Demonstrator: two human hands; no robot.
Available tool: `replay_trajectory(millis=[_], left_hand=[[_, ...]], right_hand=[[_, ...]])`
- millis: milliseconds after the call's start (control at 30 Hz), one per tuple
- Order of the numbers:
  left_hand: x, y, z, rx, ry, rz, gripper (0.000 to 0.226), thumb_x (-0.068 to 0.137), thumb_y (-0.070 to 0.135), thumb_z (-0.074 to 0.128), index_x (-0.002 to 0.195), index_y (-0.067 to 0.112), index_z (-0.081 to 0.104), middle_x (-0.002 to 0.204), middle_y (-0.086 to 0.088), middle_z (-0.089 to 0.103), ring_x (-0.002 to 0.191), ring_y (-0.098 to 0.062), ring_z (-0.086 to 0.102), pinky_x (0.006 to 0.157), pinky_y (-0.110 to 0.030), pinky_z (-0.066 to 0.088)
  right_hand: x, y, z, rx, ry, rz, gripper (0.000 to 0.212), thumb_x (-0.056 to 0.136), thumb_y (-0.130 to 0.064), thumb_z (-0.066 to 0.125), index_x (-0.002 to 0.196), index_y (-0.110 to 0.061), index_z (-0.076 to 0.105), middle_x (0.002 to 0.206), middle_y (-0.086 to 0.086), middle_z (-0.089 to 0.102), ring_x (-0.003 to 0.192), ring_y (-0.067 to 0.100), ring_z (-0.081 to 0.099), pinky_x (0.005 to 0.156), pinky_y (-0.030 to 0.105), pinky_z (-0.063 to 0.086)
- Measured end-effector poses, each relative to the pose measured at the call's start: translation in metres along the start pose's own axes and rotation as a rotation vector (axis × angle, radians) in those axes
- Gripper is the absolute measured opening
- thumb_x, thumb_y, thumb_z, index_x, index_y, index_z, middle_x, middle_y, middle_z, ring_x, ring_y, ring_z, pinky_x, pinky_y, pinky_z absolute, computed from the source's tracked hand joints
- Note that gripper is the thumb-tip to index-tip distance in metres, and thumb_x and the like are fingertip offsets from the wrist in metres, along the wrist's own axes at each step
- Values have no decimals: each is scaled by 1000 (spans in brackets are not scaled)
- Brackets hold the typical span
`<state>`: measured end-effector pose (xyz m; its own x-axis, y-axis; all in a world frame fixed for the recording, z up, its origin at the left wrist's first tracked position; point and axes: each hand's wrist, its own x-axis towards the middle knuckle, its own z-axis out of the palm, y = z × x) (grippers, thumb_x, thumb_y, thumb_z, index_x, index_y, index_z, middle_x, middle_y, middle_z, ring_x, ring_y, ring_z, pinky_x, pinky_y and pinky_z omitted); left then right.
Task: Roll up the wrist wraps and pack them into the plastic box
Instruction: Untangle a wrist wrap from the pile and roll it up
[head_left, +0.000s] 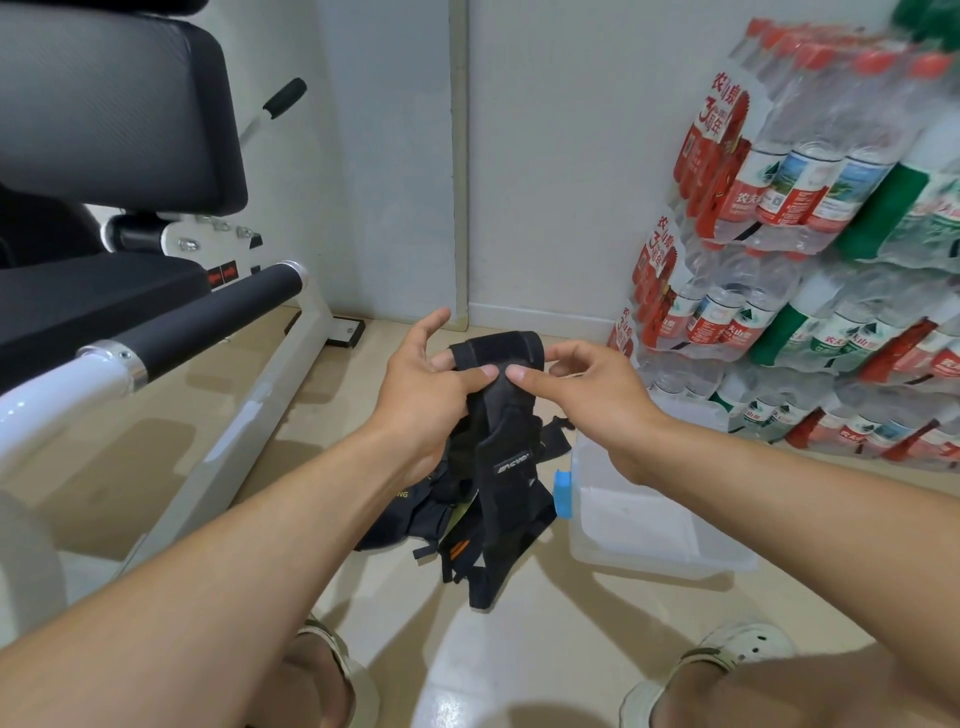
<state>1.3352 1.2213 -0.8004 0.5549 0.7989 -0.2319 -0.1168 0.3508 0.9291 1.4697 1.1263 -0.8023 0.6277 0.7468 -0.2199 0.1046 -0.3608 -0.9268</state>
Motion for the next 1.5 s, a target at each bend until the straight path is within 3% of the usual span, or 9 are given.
replay_trajectory(millis=[100, 200, 433, 767, 967, 1100, 1233, 1400, 1500], left_hand=[[-2, -1, -1, 50, 8, -5, 84, 88, -8, 70, 154, 28, 33, 99, -10, 78, 86, -26, 77, 66, -31, 60], [-1, -4, -1, 108, 28, -6, 90, 85, -6, 75, 155, 31, 30, 99, -9, 79, 86, -27, 78, 74, -37, 60], [-2, -5, 7, 183, 62, 23, 94, 82, -5, 78, 154, 32, 30, 95, -3, 80, 87, -21, 77, 75, -34, 59], [-1, -5, 5, 165, 17, -30, 108, 82, 2, 80, 160, 32, 12, 104, -10, 78, 91, -27, 77, 92, -49, 58], [4, 4, -2, -42, 136, -174, 97, 90, 6, 73, 161, 28, 10, 116, -16, 67, 82, -21, 74, 59, -35, 60], [11, 9, -8, 16, 158, -112, 88, 91, 7, 72, 160, 26, 22, 131, -10, 63, 100, -16, 67, 86, -41, 59], [13, 10, -13, 142, 115, -38, 80, 91, 13, 73, 156, 30, 30, 115, -3, 71, 106, -18, 70, 101, -44, 53], [9, 10, -15, 300, 4, -19, 83, 72, 17, 64, 150, 36, 41, 112, -6, 72, 104, -21, 68, 99, -38, 53], [3, 11, -13, 440, -89, -2, 82, 75, 11, 56, 151, 35, 38, 81, 4, 67, 81, -13, 64, 85, -30, 52]], right_hand=[[-3, -1, -5, 25, -143, 4, 30, 91, -40, 75, 100, -12, 76, 97, 5, 76, 82, 4, 68, 63, 13, 50], [-4, 1, -5, 7, -181, -13, 30, 95, -37, 70, 98, -8, 75, 94, 6, 77, 83, 7, 70, 72, 20, 54], [-3, 0, -7, 63, -192, -25, 12, 101, -23, 63, 102, -23, 76, 82, -10, 77, 69, -2, 71, 52, 10, 49], [-5, 2, -7, 7, -182, -92, 14, 101, -27, 63, 106, -31, 76, 97, -7, 79, 93, 14, 76, 81, 35, 60], [-11, 5, -7, -100, -361, -88, 14, 96, -23, 70, 106, -24, 79, 95, -5, 80, 91, 14, 77, 95, 39, 59], [-13, 10, -4, -165, -463, -70, 13, 93, -24, 75, 104, -21, 81, 97, -6, 80, 95, 11, 76, 100, 35, 55], [-8, 12, -12, -360, -575, -18, 12, 93, -20, 75, 103, -24, 81, 100, -10, 79, 99, 5, 73, 98, 25, 53], [13, 6, -40, -674, -199, -153, 27, 99, -7, 59, 105, -30, 72, 108, -6, 72, 99, 12, 68, 79, 23, 53], [19, 3, -49, -452, -207, -236, 38, 102, -7, 56, 132, -29, 63, 124, -9, 68, 113, 10, 64, 98, 29, 52]])
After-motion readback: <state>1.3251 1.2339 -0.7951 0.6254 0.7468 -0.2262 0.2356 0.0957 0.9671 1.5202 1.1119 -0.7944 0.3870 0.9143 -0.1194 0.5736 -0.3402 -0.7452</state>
